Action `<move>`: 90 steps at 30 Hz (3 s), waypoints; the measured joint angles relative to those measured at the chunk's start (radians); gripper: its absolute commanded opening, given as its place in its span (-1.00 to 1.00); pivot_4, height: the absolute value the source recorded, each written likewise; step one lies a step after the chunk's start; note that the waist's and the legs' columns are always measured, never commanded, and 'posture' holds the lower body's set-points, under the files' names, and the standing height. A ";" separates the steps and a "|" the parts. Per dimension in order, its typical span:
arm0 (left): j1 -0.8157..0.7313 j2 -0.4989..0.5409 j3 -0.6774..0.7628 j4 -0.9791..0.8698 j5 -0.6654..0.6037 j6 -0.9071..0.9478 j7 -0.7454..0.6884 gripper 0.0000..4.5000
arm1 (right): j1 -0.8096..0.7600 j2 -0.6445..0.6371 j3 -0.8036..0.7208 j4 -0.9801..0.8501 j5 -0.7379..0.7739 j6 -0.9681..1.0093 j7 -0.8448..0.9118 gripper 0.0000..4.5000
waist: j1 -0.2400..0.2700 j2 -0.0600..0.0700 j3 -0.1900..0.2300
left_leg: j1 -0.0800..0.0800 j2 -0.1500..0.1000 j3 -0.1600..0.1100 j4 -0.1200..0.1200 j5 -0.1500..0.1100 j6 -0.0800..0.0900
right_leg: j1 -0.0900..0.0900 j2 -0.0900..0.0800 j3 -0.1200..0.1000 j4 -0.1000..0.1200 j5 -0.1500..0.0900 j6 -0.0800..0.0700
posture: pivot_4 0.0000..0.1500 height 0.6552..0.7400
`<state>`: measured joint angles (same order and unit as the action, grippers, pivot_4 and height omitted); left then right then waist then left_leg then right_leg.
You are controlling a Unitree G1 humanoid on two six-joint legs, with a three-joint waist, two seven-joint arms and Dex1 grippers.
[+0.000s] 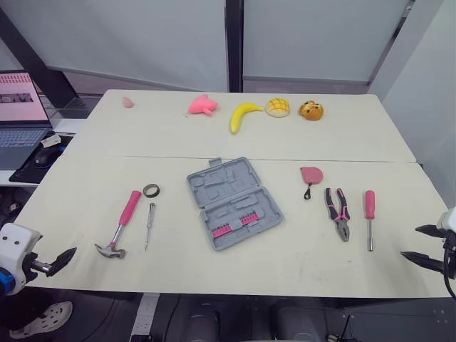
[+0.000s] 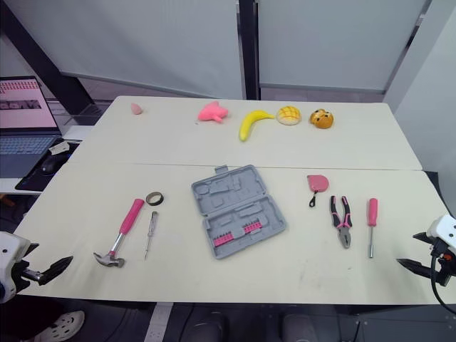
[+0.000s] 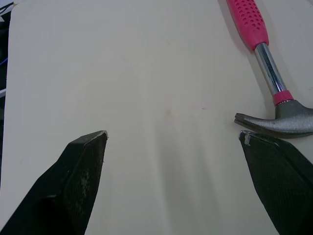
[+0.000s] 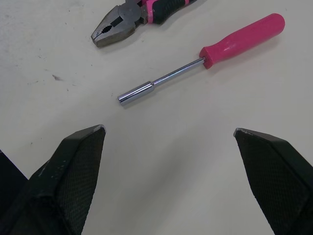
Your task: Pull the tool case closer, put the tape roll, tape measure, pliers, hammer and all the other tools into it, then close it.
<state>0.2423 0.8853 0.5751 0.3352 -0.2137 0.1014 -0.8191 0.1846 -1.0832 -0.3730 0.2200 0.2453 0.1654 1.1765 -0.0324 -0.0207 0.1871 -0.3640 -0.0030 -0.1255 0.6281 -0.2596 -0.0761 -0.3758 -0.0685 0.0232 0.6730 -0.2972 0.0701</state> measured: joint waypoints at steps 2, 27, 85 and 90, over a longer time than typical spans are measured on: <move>0.000 0.000 0.000 0.000 -0.001 0.000 -0.007 0.99 | 0.001 0.000 0.000 0.000 0.000 -0.001 -0.001 1.00 | 0.000 0.000 0.000 | 0.000 0.000 0.000 0.000 0.000 0.000 | 0.000 0.000 0.000 0.000 0.000 0.000 | 1.00 0.93; 0.053 0.041 0.003 0.097 -0.037 -0.071 -0.133 0.99 | -0.010 0.000 0.000 0.058 -0.001 -0.029 -0.021 1.00 | 0.000 0.000 0.000 | 0.000 0.000 0.000 0.000 0.000 0.000 | 0.000 0.000 0.000 0.000 0.000 0.000 | 1.00 0.93; -0.500 -0.272 -0.607 -0.023 0.071 0.063 -0.104 -1.00 | -1.163 0.769 0.777 0.694 -0.381 -0.004 -0.358 -0.98 | -0.025 0.002 0.001 | -0.014 -0.002 -0.009 0.002 0.004 -0.005 | -0.015 0.000 -0.007 0.007 0.004 -0.006 | 1.00 0.93; -0.533 -0.303 -0.628 -0.002 0.085 0.062 -0.090 -1.00 | -1.193 0.817 0.768 0.841 -0.405 -0.074 -0.374 -0.98 | -0.028 0.002 0.001 | -0.014 -0.002 -0.009 0.002 0.004 -0.006 | -0.015 0.000 -0.007 0.007 0.004 -0.006 | 1.00 0.93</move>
<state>-0.2911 0.5819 -0.0527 0.3328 -0.1282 0.1636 -0.9093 -1.0082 -0.2666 0.3948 1.0613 -0.1594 0.0912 0.8024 -0.0601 -0.0182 0.1877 -0.3780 -0.0047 -0.1345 0.6299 -0.2557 -0.0817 -0.3903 -0.0682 0.0165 0.6804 -0.2932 0.0638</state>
